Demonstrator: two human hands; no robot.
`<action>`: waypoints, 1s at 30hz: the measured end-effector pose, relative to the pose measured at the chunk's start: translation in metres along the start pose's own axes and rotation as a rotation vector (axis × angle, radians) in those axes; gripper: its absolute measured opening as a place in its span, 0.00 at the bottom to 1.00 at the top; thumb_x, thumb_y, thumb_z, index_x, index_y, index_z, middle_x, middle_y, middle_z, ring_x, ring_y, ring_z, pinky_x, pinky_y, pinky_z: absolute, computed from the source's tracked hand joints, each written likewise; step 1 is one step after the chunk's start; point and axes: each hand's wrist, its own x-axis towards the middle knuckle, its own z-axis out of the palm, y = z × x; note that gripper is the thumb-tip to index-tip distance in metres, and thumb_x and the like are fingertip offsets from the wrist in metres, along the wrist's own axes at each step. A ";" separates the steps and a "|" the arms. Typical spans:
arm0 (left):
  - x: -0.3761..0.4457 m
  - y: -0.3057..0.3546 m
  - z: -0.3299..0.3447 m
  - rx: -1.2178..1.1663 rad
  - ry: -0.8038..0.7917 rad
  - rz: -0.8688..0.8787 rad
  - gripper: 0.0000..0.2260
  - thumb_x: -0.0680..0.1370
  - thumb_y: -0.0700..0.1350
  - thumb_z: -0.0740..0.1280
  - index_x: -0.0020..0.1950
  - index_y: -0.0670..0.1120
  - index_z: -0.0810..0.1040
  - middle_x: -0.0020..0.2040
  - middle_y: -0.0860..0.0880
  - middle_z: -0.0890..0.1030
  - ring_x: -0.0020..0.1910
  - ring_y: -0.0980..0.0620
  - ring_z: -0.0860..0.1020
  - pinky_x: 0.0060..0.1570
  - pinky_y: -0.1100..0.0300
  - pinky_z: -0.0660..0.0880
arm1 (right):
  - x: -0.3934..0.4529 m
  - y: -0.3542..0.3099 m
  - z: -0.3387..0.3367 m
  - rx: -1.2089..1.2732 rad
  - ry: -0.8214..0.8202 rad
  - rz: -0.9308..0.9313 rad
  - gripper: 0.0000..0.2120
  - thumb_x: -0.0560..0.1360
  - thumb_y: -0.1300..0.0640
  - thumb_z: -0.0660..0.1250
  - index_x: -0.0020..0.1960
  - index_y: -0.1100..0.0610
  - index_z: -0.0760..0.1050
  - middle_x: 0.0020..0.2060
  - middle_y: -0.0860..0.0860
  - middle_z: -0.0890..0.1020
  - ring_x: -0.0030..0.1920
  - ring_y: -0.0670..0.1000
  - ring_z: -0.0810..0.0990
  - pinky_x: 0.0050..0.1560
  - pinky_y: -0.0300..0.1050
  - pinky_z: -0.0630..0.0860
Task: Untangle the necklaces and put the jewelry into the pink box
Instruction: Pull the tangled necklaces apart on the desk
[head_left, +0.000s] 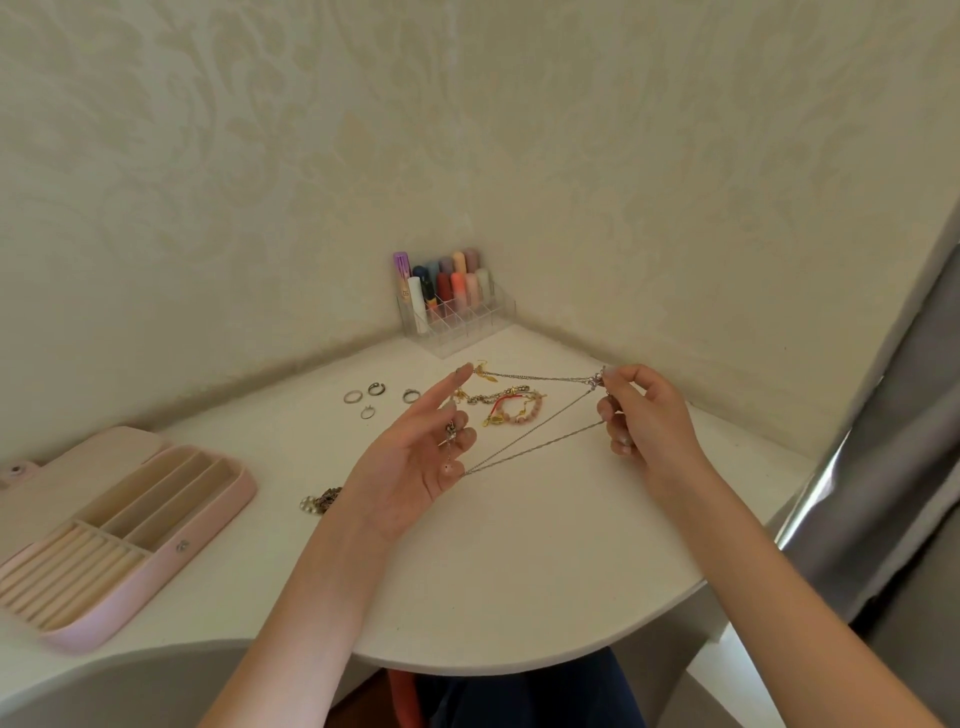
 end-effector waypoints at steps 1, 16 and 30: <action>0.000 0.000 0.000 0.011 0.020 0.004 0.21 0.72 0.42 0.66 0.66 0.51 0.76 0.36 0.51 0.72 0.36 0.56 0.75 0.21 0.68 0.67 | 0.000 0.000 0.000 -0.008 0.003 0.002 0.07 0.79 0.54 0.63 0.44 0.55 0.72 0.25 0.50 0.73 0.19 0.46 0.62 0.23 0.37 0.57; -0.003 0.003 0.005 -0.182 -0.045 -0.045 0.22 0.72 0.35 0.57 0.66 0.42 0.73 0.56 0.43 0.82 0.50 0.49 0.83 0.30 0.63 0.79 | 0.002 0.011 0.000 -0.312 0.122 -0.087 0.08 0.76 0.52 0.65 0.42 0.56 0.75 0.25 0.50 0.79 0.19 0.48 0.65 0.22 0.36 0.62; -0.009 0.001 0.014 0.005 -0.031 0.026 0.22 0.73 0.30 0.61 0.63 0.49 0.76 0.57 0.42 0.82 0.49 0.51 0.83 0.31 0.64 0.80 | -0.008 0.021 0.007 -0.883 0.076 -0.206 0.06 0.74 0.51 0.67 0.40 0.51 0.78 0.30 0.45 0.74 0.35 0.47 0.73 0.30 0.41 0.63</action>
